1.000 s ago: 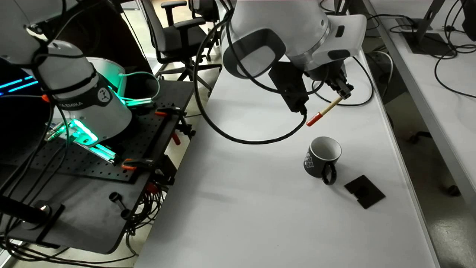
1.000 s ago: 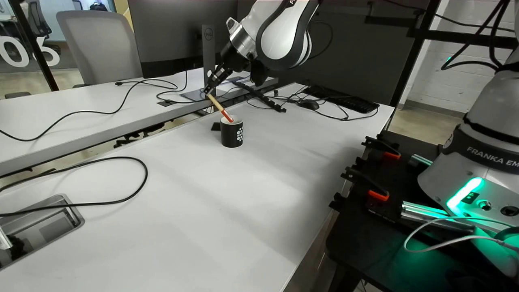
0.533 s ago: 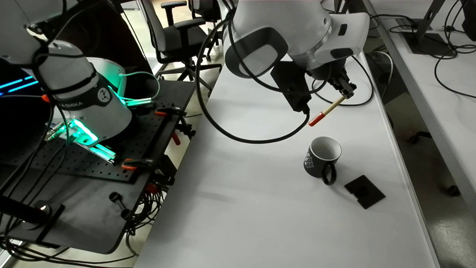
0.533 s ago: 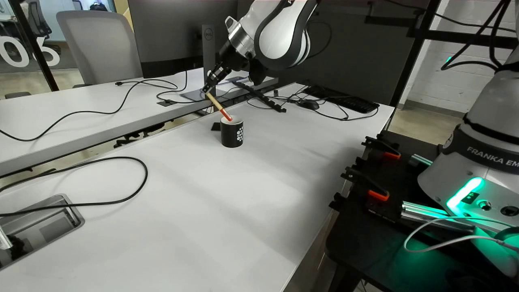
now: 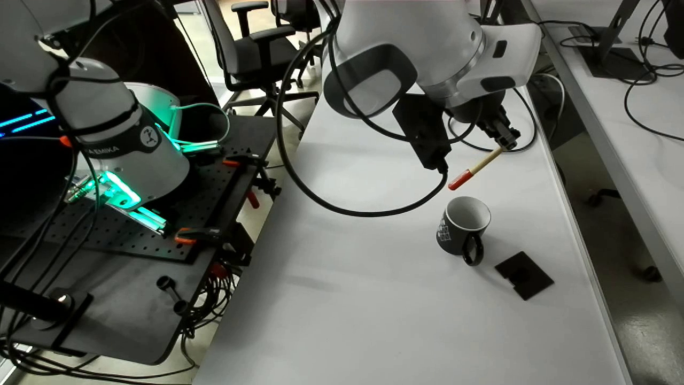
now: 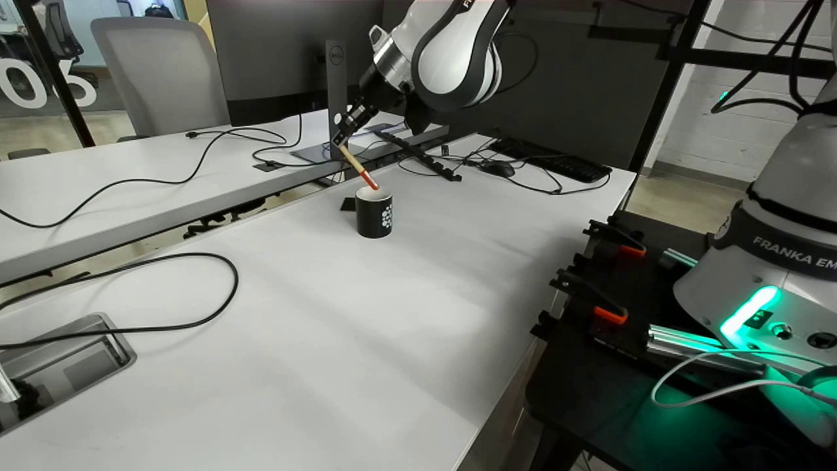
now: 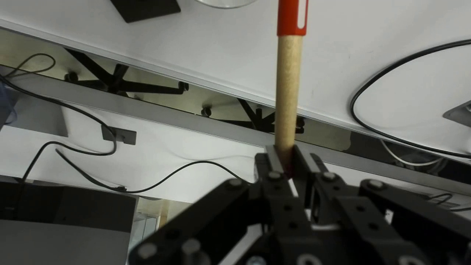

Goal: Pick up the pen and put it in the cup

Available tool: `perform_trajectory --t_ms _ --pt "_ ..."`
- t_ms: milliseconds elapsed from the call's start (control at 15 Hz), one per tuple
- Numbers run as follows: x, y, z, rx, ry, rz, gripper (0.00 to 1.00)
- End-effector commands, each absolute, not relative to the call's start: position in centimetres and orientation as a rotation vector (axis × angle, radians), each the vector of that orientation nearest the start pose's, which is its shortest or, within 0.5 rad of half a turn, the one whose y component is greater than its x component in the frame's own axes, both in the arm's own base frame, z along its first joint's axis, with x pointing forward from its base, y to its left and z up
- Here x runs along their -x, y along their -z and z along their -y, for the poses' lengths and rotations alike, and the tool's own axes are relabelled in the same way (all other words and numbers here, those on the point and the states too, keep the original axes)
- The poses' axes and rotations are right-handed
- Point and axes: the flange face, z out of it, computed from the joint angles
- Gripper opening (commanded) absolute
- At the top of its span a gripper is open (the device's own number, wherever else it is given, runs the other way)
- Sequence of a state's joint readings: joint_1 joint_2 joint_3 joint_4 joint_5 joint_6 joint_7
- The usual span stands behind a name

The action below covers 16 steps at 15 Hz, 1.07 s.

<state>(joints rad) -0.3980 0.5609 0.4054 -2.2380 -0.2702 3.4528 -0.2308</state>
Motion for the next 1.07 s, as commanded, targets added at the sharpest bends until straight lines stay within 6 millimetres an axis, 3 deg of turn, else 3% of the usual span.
perform_trajectory --t_ms 0,533,1000 --pt "-58.5 -22.1 -1.9 2.813 1.095 0.509 0.03" --pt "-59.3 -22.1 -1.4 2.809 1.111 0.466 0.03" --pt "-59.1 -20.3 -0.4 2.856 1.063 0.368 0.03"
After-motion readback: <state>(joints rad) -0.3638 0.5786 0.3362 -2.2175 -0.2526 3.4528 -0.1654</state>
